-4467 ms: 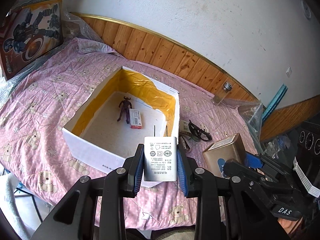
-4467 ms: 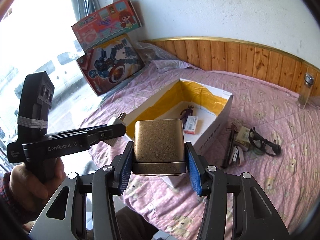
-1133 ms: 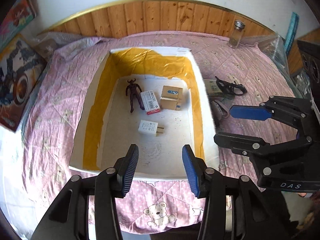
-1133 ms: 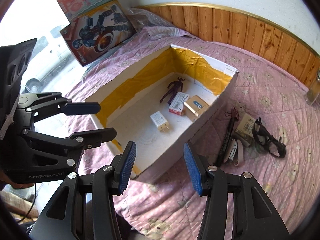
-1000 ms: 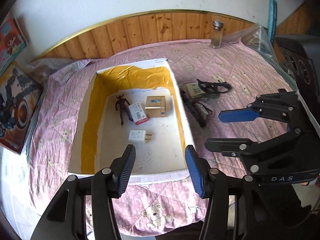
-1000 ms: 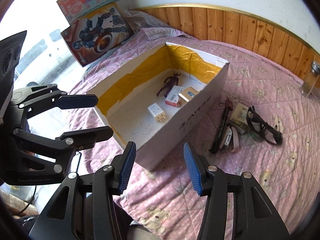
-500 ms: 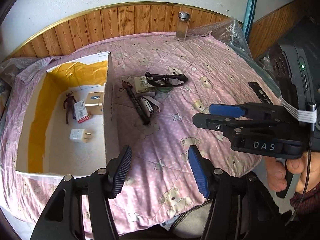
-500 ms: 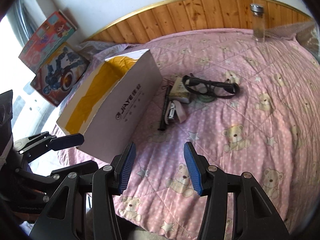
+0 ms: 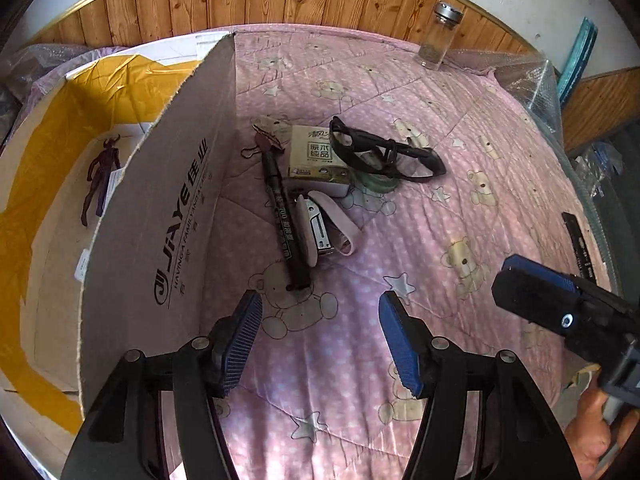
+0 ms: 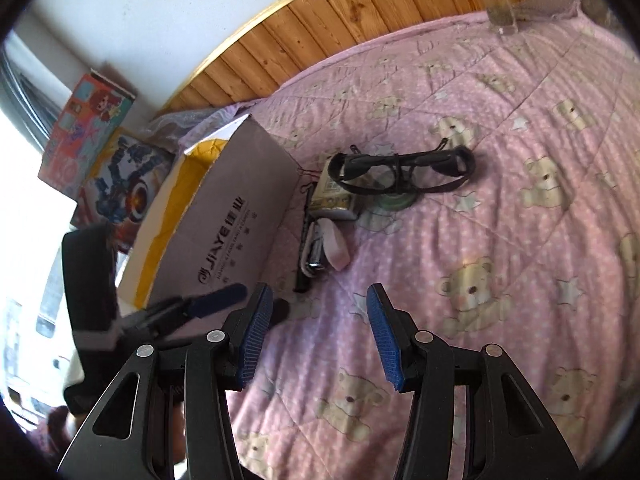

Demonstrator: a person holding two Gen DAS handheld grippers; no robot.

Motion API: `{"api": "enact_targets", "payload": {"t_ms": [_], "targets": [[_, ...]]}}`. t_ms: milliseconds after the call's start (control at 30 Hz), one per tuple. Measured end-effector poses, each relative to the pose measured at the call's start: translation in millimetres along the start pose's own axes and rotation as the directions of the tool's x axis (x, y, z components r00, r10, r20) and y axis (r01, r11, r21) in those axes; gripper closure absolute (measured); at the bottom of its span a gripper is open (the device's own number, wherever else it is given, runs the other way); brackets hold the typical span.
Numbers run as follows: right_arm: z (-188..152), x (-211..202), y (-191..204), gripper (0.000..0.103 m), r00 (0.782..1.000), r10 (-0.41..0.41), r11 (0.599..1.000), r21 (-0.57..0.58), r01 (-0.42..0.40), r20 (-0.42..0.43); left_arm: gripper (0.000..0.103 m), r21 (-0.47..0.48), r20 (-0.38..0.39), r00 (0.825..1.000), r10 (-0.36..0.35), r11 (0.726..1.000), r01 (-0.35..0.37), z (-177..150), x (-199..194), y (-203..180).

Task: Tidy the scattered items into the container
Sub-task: 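Withdraw both tools from the box toward the marker and glasses, then grasp the black marker with the left gripper while the right grasps the pink object, then lift the black marker and pink object off the bedspread with both tools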

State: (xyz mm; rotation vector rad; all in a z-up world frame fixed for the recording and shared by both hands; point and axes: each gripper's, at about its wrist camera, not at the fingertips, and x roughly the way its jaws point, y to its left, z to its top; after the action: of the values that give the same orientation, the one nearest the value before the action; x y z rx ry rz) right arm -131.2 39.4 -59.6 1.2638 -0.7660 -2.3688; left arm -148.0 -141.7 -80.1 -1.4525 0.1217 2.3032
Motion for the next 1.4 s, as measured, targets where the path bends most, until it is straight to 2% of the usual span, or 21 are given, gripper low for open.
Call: {"api": "enact_targets", "payload": {"t_ms": [100, 133, 200, 333, 433, 500, 533, 667, 733, 833, 933, 1000, 1033, 1100, 1133, 1167, 1200, 1233, 1267, 1333, 1400], "targets": [[8, 36, -17, 0.051, 0.997, 0.066, 0.995, 0.083, -0.062, -0.045, 0.041, 0.008, 0.009, 1.0, 0.004, 1.0, -0.004, -3, 4, 3], [10, 48, -22, 0.054, 0.995, 0.083, 0.991, 0.112, -0.076, -0.062, 0.041, 0.01, 0.016, 1.0, 0.002, 1.0, -0.002, -3, 6, 4], [11, 70, -32, 0.061, 0.991, 0.094, 0.984, 0.16, -0.077, -0.098, 0.041, 0.018, 0.028, 1.0, 0.003, 1.0, -0.003, -1, 9, 4], [14, 98, -45, 0.06, 0.987, 0.111, 0.968, 0.237, -0.082, -0.115, 0.041, 0.002, 0.027, 1.0, -0.005, 1.0, 0.005, 5, 21, 9], [23, 111, -39, 0.057, 0.984, 0.138, 0.966, 0.233, -0.109, -0.113, 0.042, -0.031, 0.02, 0.999, -0.027, 0.999, 0.028, 10, 30, 16], [27, 122, -33, 0.059, 0.982, 0.135, 0.972, 0.209, -0.105, -0.134, 0.042, -0.043, 0.004, 0.999, -0.038, 0.998, 0.038, 12, 38, 20], [29, 127, -29, 0.075, 0.982, 0.122, 0.977, 0.189, -0.094, -0.144, 0.041, -0.049, -0.006, 0.999, -0.041, 0.998, 0.04, 12, 42, 22], [31, 127, -18, 0.075, 0.986, 0.073, 0.993, 0.107, -0.058, -0.149, 0.042, -0.078, -0.015, 0.999, -0.052, 0.996, 0.051, 15, 50, 30], [32, 110, -19, 0.075, 0.993, 0.039, 0.996, 0.087, -0.029, -0.115, 0.042, -0.09, -0.006, 0.998, -0.057, 0.994, 0.056, 17, 51, 33], [33, 75, -28, 0.075, 0.997, -0.055, 0.997, 0.043, 0.058, -0.062, 0.041, -0.104, 0.01, 0.997, -0.078, 0.991, 0.079, 23, 53, 34], [28, 39, -39, 0.075, 0.981, -0.194, 0.981, -0.005, 0.194, -0.01, 0.04, -0.116, 0.02, 0.996, -0.082, 0.99, 0.083, 33, 60, 30], [23, 22, -46, 0.075, 0.962, -0.274, 0.961, -0.019, 0.274, 0.007, 0.04, -0.142, 0.027, 0.997, -0.07, 0.987, 0.074, 40, 66, 34], [20, 17, -50, 0.076, 0.952, -0.305, 0.952, -0.03, 0.305, 0.006, 0.041, -0.155, 0.024, 0.998, -0.066, 0.986, 0.069, 43, 70, 37], [12, 11, -57, 0.076, 0.945, -0.326, 0.945, -0.025, 0.326, -0.006, 0.043, -0.124, 0.031, 0.999, -0.041, 0.991, 0.044, 47, 74, 34], [8, 12, -58, 0.076, 0.943, -0.332, 0.943, -0.032, 0.332, -0.015, 0.049, -0.093, 0.03, 1.0, -0.01, 0.996, 0.013, 49, 76, 29], [3, 14, -58, 0.076, 0.94, -0.341, 0.94, -0.042, 0.34, -0.022, 0.062, -0.063, 0.031, 0.999, 0.029, 0.998, -0.027, 50, 77, 25], [-1, 17, -59, 0.076, 0.938, -0.344, 0.938, -0.049, 0.343, -0.027, 0.069, -0.044, 0.036, 0.998, 0.05, 0.998, -0.048, 51, 76, 23], [-5, 21, -61, 0.076, 0.941, -0.337, 0.941, -0.052, 0.335, -0.033, 0.082, -0.038, 0.039, 0.998, 0.052, 0.998, -0.05, 52, 76, 24], [-7, 22, -60, 0.076, 0.937, -0.349, 0.936, -0.065, 0.347, -0.026, 0.087, -0.044, 0.041, 0.998, 0.047, 0.998, -0.045, 52, 75, 27], [-9, 26, -57, 0.075, 0.92, -0.391, 0.916, -0.107, 0.388, -0.014, 0.089, -0.057, 0.035, 0.999, 0.021, 0.998, -0.019, 51, 72, 31], [-11, 27, -59, 0.075, 0.918, -0.397, 0.912, -0.116, 0.394, -0.002, 0.089, -0.053, 0.03, 0.999, 0.011, 0.999, -0.009, 47, 66, 30]]}}
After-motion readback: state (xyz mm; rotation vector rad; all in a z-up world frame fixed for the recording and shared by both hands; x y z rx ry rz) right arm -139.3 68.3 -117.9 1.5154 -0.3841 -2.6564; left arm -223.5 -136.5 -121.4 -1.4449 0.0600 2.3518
